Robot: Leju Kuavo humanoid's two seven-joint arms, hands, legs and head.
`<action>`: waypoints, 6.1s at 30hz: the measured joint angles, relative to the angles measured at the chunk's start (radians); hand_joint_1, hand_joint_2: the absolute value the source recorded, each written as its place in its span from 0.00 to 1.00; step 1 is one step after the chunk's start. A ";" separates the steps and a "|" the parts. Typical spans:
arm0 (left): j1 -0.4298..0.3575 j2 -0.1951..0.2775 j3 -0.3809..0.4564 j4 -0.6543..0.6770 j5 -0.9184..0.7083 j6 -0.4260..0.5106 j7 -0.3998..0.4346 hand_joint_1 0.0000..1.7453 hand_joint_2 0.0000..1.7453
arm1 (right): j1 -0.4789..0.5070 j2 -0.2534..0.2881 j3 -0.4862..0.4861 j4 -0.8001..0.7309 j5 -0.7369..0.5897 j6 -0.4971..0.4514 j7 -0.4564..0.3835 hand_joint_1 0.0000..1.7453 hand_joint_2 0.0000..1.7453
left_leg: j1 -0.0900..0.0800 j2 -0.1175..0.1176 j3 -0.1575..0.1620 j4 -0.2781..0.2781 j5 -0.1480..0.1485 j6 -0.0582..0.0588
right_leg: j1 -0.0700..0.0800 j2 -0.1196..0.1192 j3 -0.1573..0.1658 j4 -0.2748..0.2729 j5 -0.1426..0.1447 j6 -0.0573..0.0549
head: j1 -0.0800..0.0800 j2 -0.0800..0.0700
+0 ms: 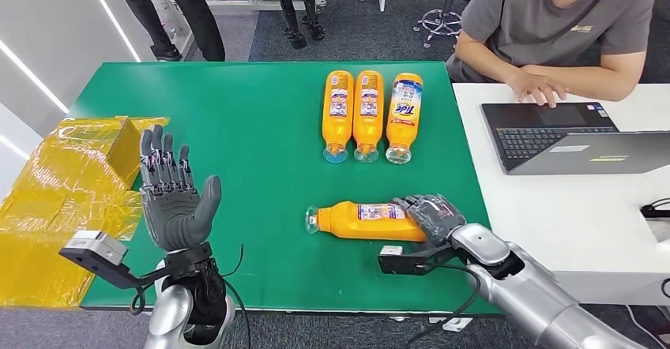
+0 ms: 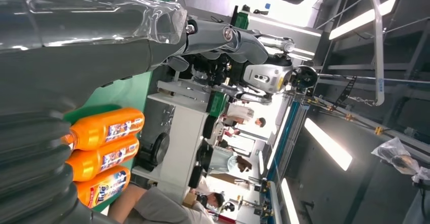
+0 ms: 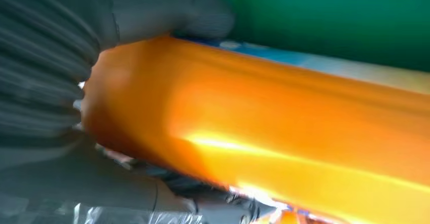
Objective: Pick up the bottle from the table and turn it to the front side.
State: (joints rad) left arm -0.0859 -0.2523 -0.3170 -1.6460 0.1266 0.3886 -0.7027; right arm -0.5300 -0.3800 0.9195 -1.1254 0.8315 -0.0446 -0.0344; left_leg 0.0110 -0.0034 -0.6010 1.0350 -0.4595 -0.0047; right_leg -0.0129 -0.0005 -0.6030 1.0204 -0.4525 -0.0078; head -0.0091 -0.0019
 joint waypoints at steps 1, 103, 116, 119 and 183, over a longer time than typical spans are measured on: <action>0.002 0.000 0.000 -0.003 -0.002 0.004 0.000 0.00 1.00 | 0.012 0.019 -0.020 0.001 -0.017 -0.048 -0.008 1.00 1.00 | 0.000 0.000 0.000 0.000 0.000 0.000 | 0.000 0.000 0.000 0.000 0.000 0.000 | 0.000 0.000; -0.115 0.012 -0.016 0.280 0.109 -0.290 0.004 1.00 1.00 | 0.084 0.496 -0.169 0.187 -0.320 -0.189 -0.363 1.00 1.00 | 0.000 0.001 0.000 0.000 0.000 0.000 | 0.000 0.001 -0.002 0.000 -0.001 0.000 | 0.000 0.000; -0.132 0.015 -0.027 0.287 0.109 -0.303 0.011 1.00 1.00 | 0.107 0.491 -0.190 0.149 -0.331 -0.242 -0.371 0.55 1.00 | 0.000 0.001 0.000 -0.001 0.000 0.000 | 0.000 0.001 -0.002 0.000 -0.001 0.000 | 0.000 0.000; -0.132 0.015 -0.027 0.287 0.108 -0.303 0.011 1.00 1.00 | 0.108 0.491 -0.192 0.146 -0.338 -0.243 -0.373 0.00 1.00 | 0.000 0.001 0.000 -0.001 0.000 0.000 | 0.000 0.001 -0.002 0.000 -0.001 0.000 | 0.000 0.000; -0.576 0.554 -0.197 0.982 -1.314 -0.089 0.221 1.00 1.00 | 0.401 0.475 -0.285 -0.377 -0.653 -0.426 -0.636 0.00 1.00 | 0.000 0.004 0.001 -0.001 0.002 -0.002 | 0.000 0.004 -0.002 0.001 0.000 -0.001 | 0.000 0.000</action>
State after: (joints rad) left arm -0.6616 0.3014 -0.5140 -0.6643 -1.1877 0.2996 -0.4819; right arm -0.1294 0.0949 0.6344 -1.5026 0.1785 -0.4706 -0.6706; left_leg 0.0113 0.0004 -0.6000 1.0339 -0.4580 -0.0065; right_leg -0.0125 0.0032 -0.6055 1.0218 -0.4526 -0.0092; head -0.0090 -0.0019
